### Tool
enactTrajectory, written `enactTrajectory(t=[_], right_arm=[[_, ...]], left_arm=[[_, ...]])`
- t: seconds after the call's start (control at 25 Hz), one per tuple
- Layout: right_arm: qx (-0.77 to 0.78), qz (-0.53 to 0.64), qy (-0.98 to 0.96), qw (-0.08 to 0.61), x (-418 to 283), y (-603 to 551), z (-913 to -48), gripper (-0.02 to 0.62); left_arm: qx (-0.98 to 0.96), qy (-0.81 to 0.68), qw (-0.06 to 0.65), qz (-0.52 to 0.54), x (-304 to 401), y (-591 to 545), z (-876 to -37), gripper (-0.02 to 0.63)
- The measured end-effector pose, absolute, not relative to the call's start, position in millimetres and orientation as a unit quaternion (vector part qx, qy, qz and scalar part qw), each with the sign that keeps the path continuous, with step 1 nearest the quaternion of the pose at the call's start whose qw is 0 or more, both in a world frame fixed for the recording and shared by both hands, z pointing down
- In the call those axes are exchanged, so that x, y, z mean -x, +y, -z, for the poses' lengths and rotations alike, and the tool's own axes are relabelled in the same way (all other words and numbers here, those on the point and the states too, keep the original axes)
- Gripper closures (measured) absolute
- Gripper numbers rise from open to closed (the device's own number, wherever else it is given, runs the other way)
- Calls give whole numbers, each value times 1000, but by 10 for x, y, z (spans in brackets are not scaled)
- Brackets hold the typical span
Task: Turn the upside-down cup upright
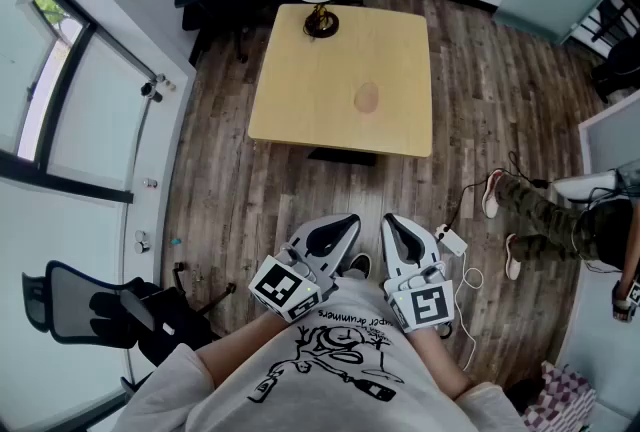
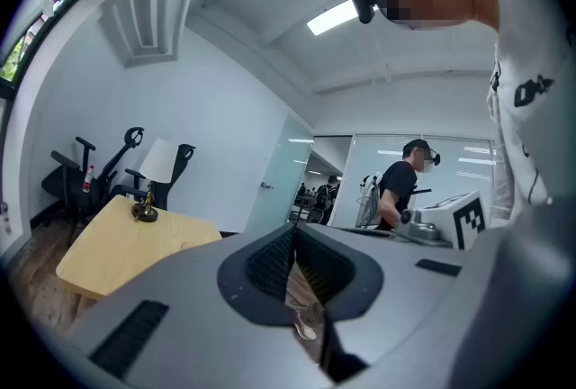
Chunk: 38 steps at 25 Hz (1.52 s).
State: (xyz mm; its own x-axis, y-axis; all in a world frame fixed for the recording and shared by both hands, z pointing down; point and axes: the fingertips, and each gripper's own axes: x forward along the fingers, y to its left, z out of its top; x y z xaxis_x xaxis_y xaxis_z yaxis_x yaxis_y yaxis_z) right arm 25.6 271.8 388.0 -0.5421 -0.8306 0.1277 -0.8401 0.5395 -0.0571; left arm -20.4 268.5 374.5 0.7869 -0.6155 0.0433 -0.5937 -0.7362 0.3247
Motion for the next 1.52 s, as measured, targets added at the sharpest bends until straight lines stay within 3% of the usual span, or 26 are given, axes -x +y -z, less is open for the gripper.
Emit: enactTrajectory(t=[1.52], right_arm=[[-452,-87,-888,14,-845,2907,-3959,571]], left_arm=[[-914,-374,156,12,-289,2863,-3799,595]])
